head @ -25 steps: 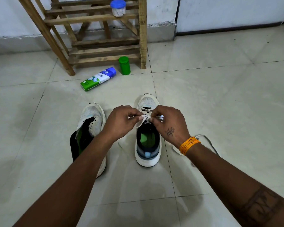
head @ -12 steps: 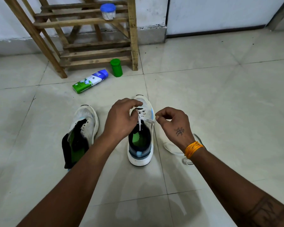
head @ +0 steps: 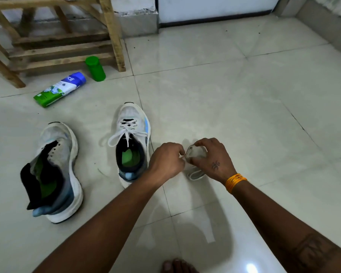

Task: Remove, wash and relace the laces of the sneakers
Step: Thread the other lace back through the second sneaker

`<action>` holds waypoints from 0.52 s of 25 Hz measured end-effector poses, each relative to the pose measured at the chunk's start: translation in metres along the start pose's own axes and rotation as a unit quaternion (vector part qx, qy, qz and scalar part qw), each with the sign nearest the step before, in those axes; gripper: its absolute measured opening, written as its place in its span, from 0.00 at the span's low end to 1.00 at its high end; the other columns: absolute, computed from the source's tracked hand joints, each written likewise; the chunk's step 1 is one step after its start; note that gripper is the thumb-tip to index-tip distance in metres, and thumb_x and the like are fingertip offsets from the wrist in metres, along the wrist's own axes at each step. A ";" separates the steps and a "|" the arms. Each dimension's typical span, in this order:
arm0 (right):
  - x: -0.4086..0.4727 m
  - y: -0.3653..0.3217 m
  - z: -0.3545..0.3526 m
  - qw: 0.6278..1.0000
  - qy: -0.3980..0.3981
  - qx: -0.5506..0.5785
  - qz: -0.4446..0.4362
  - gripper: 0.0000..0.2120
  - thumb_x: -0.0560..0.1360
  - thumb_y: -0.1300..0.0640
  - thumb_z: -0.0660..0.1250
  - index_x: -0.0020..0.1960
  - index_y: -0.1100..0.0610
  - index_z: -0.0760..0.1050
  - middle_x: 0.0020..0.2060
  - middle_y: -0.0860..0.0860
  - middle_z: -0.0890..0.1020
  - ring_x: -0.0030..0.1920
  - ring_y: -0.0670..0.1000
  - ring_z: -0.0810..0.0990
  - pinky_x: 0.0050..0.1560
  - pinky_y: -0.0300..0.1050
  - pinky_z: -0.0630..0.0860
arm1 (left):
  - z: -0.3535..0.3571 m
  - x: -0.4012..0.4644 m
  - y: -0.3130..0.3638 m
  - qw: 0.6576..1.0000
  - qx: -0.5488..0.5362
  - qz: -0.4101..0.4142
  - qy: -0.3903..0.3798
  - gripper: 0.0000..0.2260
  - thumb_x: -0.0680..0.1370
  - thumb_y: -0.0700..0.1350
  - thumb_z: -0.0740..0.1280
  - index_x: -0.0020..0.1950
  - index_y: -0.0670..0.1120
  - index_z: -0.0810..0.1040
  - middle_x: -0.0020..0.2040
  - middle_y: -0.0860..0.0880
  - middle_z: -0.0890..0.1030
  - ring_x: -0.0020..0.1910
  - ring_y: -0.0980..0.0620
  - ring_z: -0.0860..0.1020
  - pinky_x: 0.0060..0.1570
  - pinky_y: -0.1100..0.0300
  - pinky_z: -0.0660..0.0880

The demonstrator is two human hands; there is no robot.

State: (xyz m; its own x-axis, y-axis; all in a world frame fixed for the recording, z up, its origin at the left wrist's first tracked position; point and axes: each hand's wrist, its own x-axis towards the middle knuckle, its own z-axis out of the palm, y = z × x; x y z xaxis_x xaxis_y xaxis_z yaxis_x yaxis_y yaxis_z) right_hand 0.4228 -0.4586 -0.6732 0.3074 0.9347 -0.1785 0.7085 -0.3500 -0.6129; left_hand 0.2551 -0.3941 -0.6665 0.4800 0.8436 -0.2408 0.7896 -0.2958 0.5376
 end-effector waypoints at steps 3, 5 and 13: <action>-0.008 0.021 0.007 0.996 -0.022 -0.081 0.018 0.47 0.60 0.33 0.78 0.74 0.46 0.67 0.59 0.51 0.71 0.53 0.52 0.71 0.51 0.52 0.77 | 0.021 0.004 -0.007 0.999 0.025 -0.004 -0.024 0.25 0.70 0.51 0.77 0.66 0.53 0.77 0.57 0.49 0.79 0.56 0.47 0.80 0.52 0.54 0.76; -0.008 0.028 0.013 0.995 -0.020 -0.098 0.009 0.44 0.62 0.38 0.80 0.74 0.48 0.67 0.57 0.53 0.70 0.48 0.56 0.76 0.46 0.50 0.77 | 0.028 0.006 -0.010 0.998 0.053 0.010 -0.031 0.27 0.71 0.51 0.76 0.67 0.52 0.73 0.55 0.47 0.77 0.53 0.44 0.80 0.50 0.51 0.78; 0.006 0.024 0.027 0.991 0.010 0.115 0.063 0.04 0.68 0.58 0.75 0.37 0.53 0.81 0.33 0.47 0.83 0.38 0.50 0.82 0.38 0.43 0.75 | 0.038 0.019 -0.002 0.999 -0.045 0.005 0.003 0.04 0.71 0.44 0.73 0.44 0.51 0.83 0.40 0.52 0.83 0.41 0.48 0.81 0.37 0.58 0.72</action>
State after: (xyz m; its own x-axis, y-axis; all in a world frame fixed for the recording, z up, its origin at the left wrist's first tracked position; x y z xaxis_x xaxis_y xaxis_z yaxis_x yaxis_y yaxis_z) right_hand 0.4249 -0.4600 -0.7096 0.3989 0.8822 -0.2500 0.5012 -0.4381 -0.7463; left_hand 0.2774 -0.3947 -0.7032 0.4851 0.8438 -0.2295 0.7469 -0.2632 0.6107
